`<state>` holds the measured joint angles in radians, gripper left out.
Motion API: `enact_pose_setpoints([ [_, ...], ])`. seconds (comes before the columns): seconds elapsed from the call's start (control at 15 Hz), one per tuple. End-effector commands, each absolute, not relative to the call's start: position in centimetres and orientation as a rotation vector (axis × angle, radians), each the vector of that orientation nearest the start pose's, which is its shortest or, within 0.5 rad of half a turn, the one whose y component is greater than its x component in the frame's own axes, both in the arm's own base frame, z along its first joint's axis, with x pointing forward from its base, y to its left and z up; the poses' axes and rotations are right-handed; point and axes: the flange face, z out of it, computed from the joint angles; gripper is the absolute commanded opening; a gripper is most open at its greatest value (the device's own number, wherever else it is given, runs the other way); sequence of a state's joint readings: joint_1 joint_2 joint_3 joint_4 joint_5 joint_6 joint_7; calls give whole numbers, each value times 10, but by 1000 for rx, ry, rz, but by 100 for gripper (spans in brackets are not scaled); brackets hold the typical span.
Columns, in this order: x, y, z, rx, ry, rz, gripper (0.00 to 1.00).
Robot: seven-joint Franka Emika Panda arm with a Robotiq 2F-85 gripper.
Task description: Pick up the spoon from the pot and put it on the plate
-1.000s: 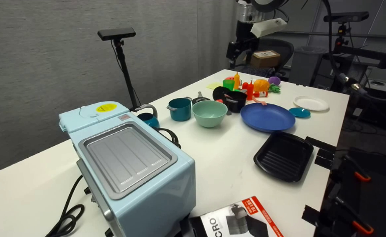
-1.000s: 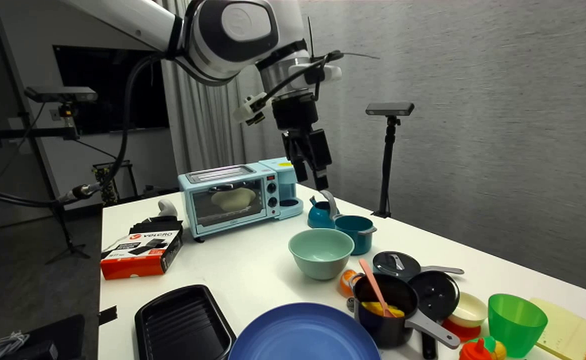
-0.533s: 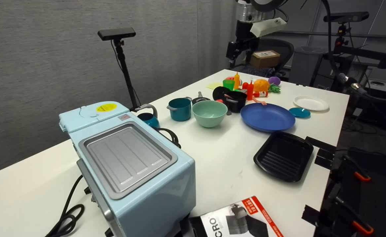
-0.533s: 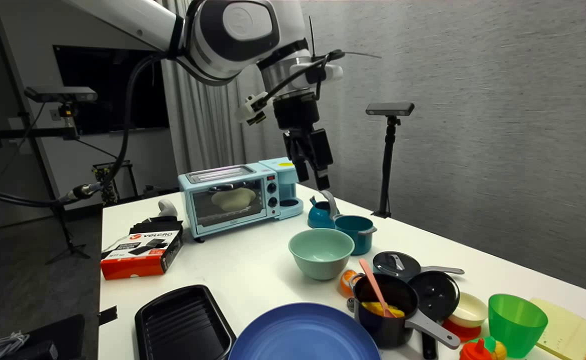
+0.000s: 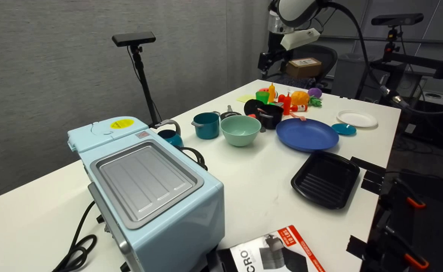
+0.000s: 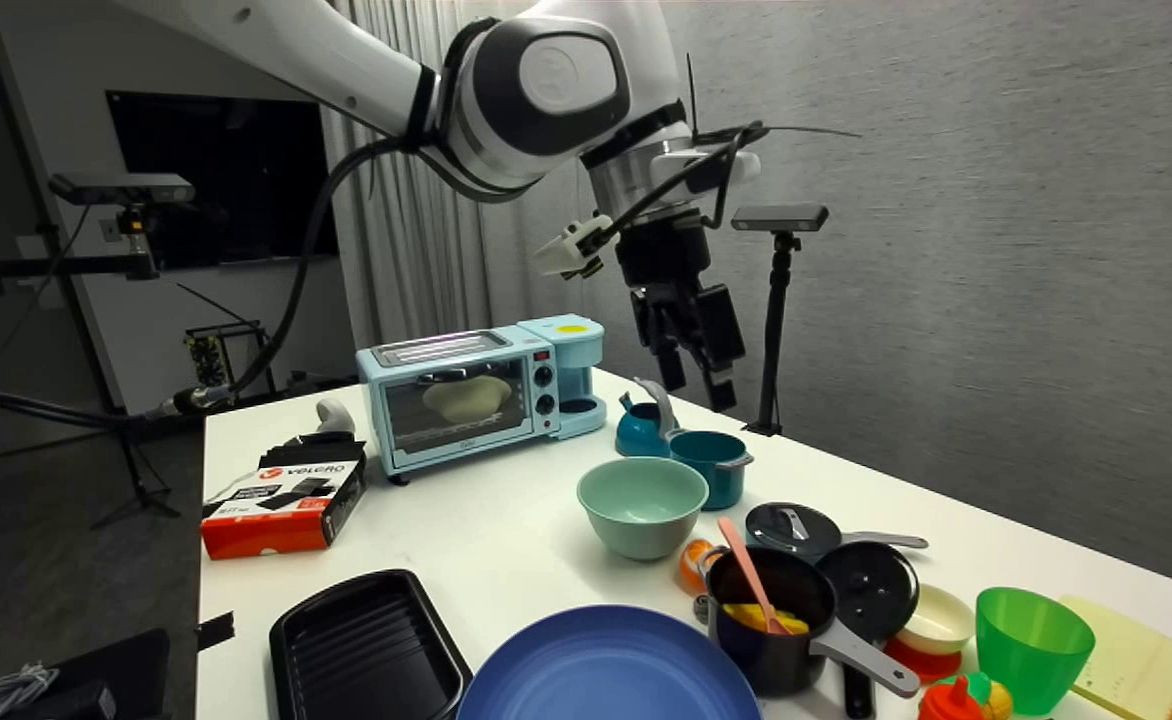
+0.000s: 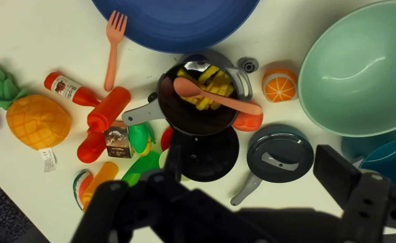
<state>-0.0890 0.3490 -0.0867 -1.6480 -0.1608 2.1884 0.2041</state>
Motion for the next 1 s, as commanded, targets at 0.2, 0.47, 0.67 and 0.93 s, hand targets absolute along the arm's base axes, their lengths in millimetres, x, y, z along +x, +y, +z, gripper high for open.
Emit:
enact_pose_setpoints([
  [0.2,717,-125,389,-3350,442,-229,100],
  [0.47,730,-116,347,-3374,398,-125,100],
  [0.67,730,-125,324,-3460,396,-86,100],
  [0.93,728,-133,293,-3524,304,3,100],
])
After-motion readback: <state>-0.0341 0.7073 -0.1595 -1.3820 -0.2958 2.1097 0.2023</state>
